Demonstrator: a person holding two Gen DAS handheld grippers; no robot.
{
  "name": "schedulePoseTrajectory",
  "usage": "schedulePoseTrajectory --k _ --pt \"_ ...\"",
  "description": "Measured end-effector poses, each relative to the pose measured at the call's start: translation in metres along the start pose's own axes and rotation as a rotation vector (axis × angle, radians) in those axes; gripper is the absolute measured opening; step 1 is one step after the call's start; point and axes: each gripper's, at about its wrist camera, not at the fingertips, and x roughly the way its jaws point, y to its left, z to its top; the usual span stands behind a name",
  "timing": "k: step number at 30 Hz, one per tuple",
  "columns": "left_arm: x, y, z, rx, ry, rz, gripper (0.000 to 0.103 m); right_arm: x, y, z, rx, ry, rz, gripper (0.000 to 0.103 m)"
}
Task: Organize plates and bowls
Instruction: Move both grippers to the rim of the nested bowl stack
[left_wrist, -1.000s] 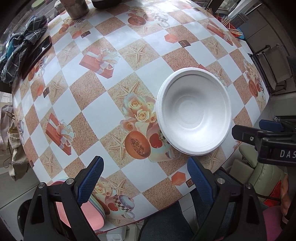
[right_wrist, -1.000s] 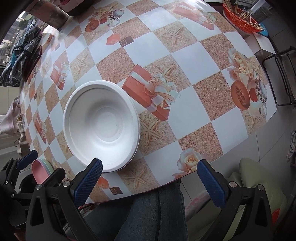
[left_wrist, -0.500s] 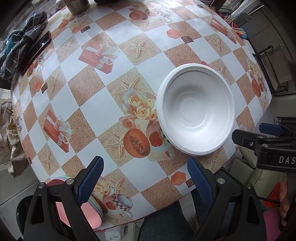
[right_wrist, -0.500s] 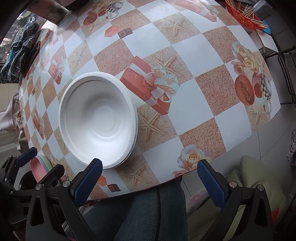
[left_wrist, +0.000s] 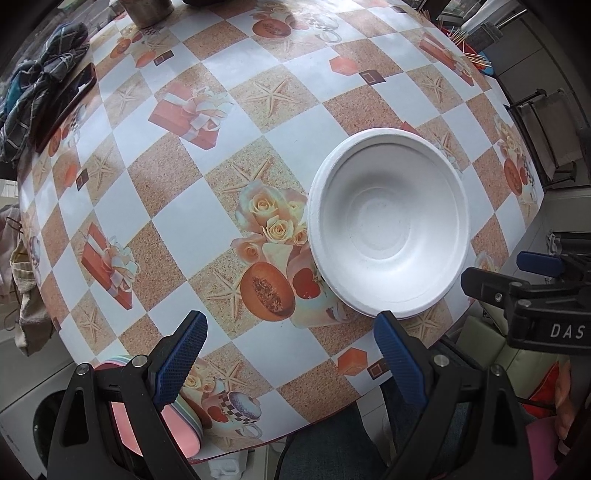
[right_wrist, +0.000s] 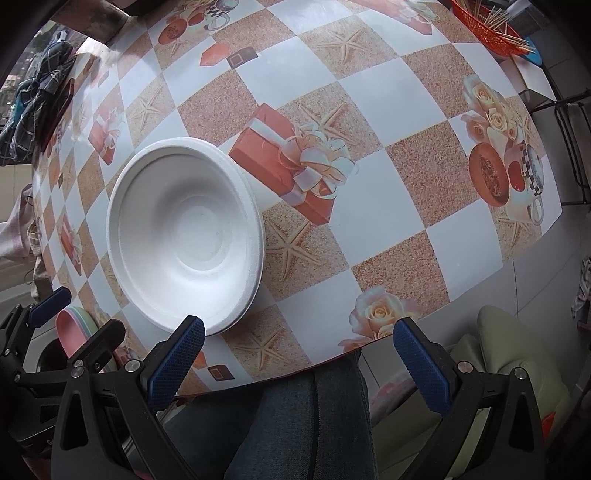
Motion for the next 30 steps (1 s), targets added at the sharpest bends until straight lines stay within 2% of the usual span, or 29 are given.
schedulePoseTrajectory --k 18,30 --pt "0.011 -0.005 0.029 -0.023 0.001 0.000 0.094 -0.004 -0.007 0.017 0.007 0.014 -0.015 0.103" --pt "0.051 0.002 0.054 -0.137 0.030 -0.004 0.094 0.009 0.001 0.045 -0.049 0.022 -0.038 0.103"
